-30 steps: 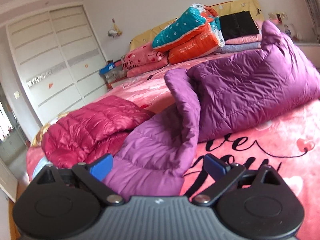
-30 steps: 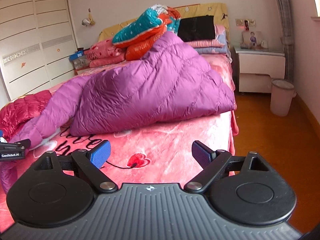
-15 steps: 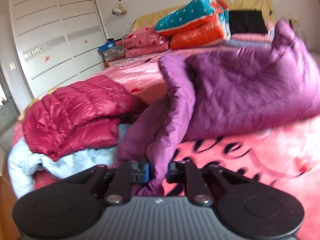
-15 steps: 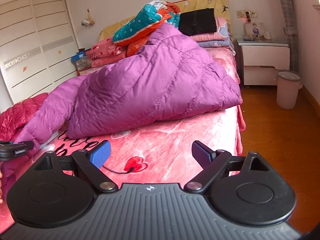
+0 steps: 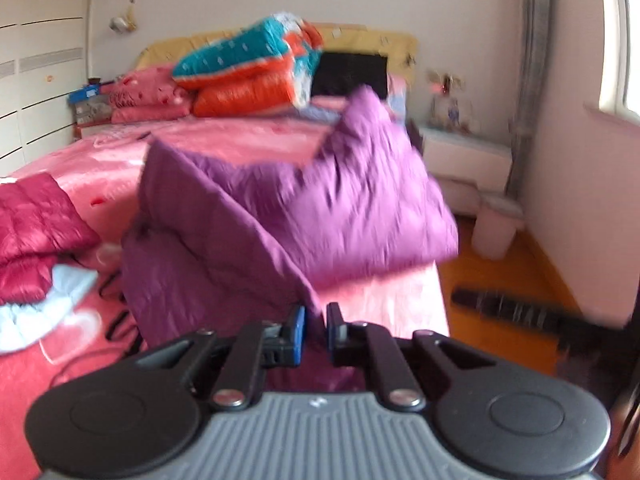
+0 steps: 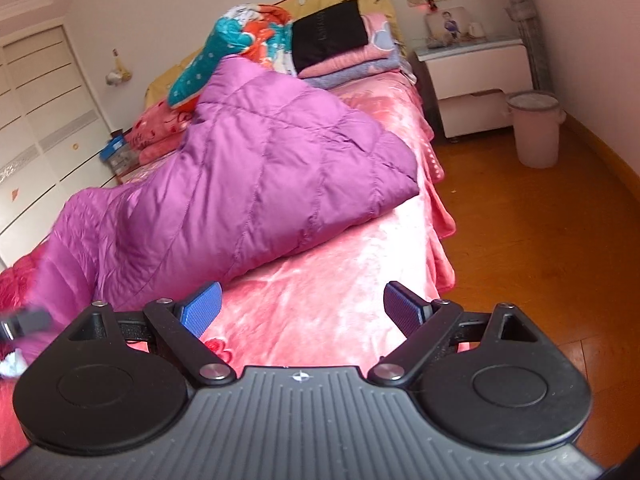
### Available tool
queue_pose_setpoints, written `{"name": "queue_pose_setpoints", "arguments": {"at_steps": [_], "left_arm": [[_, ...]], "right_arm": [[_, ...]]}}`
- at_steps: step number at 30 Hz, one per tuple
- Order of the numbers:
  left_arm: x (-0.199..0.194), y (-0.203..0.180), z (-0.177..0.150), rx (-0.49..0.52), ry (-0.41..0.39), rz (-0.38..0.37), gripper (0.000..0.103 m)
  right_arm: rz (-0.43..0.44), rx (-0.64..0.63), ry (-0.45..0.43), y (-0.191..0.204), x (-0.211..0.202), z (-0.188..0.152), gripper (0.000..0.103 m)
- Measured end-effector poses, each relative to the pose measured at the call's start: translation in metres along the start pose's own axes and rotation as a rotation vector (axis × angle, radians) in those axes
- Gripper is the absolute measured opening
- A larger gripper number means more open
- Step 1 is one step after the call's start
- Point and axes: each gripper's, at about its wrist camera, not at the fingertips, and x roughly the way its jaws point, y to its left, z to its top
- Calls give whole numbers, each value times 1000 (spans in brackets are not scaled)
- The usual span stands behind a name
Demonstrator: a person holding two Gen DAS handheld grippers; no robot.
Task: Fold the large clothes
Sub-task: 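Close the left gripper on the purple jacket's edge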
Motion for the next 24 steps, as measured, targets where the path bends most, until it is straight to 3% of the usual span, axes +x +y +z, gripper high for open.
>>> {"name": "queue_pose_setpoints", "arguments": {"at_steps": [3, 5, 7, 9, 14, 20, 24], "left_arm": [[7, 3, -10, -4, 50, 16, 14], [0, 7, -9, -19, 56, 22, 28], [-10, 13, -3, -11, 43, 53, 61], [-24, 21, 8, -10, 23, 69, 72], [-27, 48, 47, -28, -21, 134, 81], [28, 88, 101, -138, -37, 194, 82], [79, 110, 130, -159, -24, 257, 82]], "right_arm": [[-8, 31, 16, -6, 5, 1, 103], [-6, 44, 21, -9, 8, 3, 103], [-3, 53, 24, -11, 14, 5, 103], [6, 66, 28, -14, 20, 7, 103], [17, 80, 34, -18, 30, 10, 103], [42, 83, 40, -18, 38, 14, 103], [52, 81, 50, -18, 44, 16, 103]]}}
